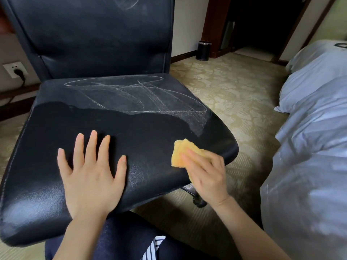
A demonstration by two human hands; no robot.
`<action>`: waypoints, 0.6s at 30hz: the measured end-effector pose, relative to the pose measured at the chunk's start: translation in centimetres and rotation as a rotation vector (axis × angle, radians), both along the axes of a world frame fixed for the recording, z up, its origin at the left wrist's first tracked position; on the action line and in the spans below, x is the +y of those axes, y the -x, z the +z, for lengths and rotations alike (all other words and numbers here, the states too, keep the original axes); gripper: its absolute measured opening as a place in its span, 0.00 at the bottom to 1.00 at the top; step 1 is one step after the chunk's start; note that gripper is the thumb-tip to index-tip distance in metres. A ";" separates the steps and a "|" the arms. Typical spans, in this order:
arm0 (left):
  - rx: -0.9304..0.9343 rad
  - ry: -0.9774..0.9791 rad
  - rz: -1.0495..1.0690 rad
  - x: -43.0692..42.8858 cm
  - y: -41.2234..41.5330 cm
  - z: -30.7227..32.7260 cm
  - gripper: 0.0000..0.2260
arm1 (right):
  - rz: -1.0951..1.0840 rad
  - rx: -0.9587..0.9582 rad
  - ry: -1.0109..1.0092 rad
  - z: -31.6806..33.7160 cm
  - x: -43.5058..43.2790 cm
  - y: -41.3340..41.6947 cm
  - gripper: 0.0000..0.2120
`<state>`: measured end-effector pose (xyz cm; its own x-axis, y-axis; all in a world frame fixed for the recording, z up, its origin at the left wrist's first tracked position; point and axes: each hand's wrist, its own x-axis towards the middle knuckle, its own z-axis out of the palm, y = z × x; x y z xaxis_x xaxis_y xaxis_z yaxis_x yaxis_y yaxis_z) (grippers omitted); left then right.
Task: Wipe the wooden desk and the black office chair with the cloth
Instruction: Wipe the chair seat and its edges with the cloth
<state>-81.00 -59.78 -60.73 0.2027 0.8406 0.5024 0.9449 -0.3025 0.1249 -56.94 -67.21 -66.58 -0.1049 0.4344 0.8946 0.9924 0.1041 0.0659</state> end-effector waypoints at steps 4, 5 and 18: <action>-0.009 0.003 -0.001 -0.1 0.0 0.1 0.27 | -0.163 0.210 0.199 3.3 1.3 -2.7 0.16; -0.010 0.003 -0.002 -0.1 0.0 0.2 0.27 | -0.202 0.255 0.234 4.0 1.9 -3.3 0.17; 0.009 0.011 -0.003 -0.1 -0.1 0.1 0.28 | -0.350 0.634 0.679 8.7 12.9 -11.4 0.15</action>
<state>-80.87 -59.90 -60.58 0.2095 0.8453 0.4915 0.9451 -0.3040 0.1200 -45.56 -54.26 -57.87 0.5388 0.7906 0.2909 0.8054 -0.3822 -0.4531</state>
